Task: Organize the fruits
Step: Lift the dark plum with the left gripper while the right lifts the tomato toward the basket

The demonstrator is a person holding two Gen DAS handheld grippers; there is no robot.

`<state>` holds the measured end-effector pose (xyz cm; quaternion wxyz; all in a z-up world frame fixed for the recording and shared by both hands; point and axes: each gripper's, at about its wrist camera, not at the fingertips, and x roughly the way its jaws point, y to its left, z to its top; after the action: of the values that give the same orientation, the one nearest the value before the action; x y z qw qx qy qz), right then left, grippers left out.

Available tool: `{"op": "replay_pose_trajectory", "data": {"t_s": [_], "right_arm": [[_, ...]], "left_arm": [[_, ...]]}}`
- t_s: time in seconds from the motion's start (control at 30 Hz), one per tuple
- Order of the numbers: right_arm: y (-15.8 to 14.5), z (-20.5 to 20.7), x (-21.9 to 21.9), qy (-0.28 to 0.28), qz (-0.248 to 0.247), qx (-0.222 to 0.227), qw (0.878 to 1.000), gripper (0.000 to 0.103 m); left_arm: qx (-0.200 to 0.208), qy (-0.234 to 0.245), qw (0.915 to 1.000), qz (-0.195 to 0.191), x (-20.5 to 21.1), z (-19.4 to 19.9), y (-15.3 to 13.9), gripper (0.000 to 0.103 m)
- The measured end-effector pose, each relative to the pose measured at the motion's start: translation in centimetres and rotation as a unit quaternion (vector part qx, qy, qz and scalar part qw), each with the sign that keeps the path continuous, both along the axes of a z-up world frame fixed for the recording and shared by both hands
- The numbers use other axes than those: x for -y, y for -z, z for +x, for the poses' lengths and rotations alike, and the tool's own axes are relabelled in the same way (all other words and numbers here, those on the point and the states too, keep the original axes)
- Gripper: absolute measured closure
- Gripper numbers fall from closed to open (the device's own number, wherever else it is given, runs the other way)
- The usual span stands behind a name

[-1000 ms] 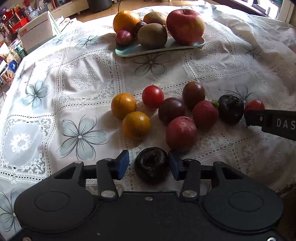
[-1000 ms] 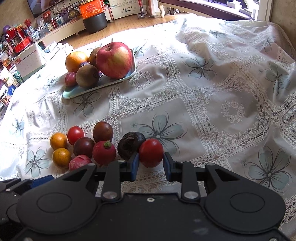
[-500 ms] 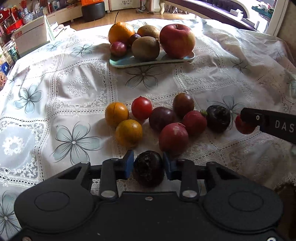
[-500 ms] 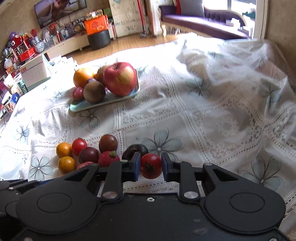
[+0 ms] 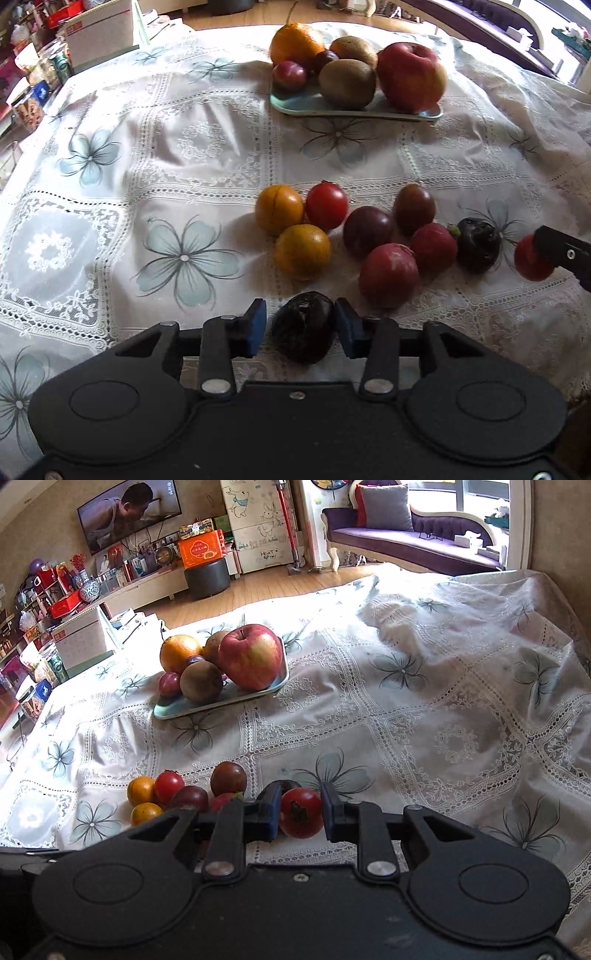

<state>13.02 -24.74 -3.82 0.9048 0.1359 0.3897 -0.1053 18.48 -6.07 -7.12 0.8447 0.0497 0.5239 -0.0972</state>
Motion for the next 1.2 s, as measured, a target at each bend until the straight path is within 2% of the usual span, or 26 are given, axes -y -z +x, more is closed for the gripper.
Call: {"op": "replay_pose_trajectory", "data": {"t_s": [0.07,0.27,0.3,0.5,0.67,0.83,1.0,1.2], "right_arm": [[0.1,0.1,0.2,0.001,0.011,-0.004,1.0,0.079],[0.3,0.1,0.9,0.002,0.043,-0.004,0.999,0.08],[0.4,0.0,1.1,0.002,0.053,-0.004,0.999,0.08],[0.2,-0.4,1.9,-0.001,0.097,0.003,0.995,0.08],[-0.3,-0.4,1.2,-0.005,0.082,0.006,0.997,0.081],[-0.8,-0.6,0.9,-0.002,0.07,0.01,0.998,0.082],[-3.7,-2.8,0.8,-0.007,0.079,0.046,0.996,0.082],[-8.9,-7.8,-0.6,-0.043,0.068,0.074,0.994,0.083]], "left_arm": [[0.004,0.005,0.9999,0.011,0.0,-0.1,0.1,0.046],[-0.018,0.049,0.9981,0.033,1.5,0.5,0.8,0.047],[-0.018,0.056,0.9979,0.026,1.5,0.5,0.9,0.055],[-0.006,0.043,0.9987,-0.025,0.3,0.5,0.5,0.056],[0.03,0.034,0.9987,-0.024,0.2,-0.3,-0.8,0.056],[0.046,0.022,0.9976,-0.047,-0.4,-0.8,-2.3,0.056],[0.069,0.0,0.9956,-0.063,-1.4,-2.7,-5.5,0.056],[0.103,-0.015,0.9924,-0.066,-2.8,-7.9,-10.5,0.056]]}}
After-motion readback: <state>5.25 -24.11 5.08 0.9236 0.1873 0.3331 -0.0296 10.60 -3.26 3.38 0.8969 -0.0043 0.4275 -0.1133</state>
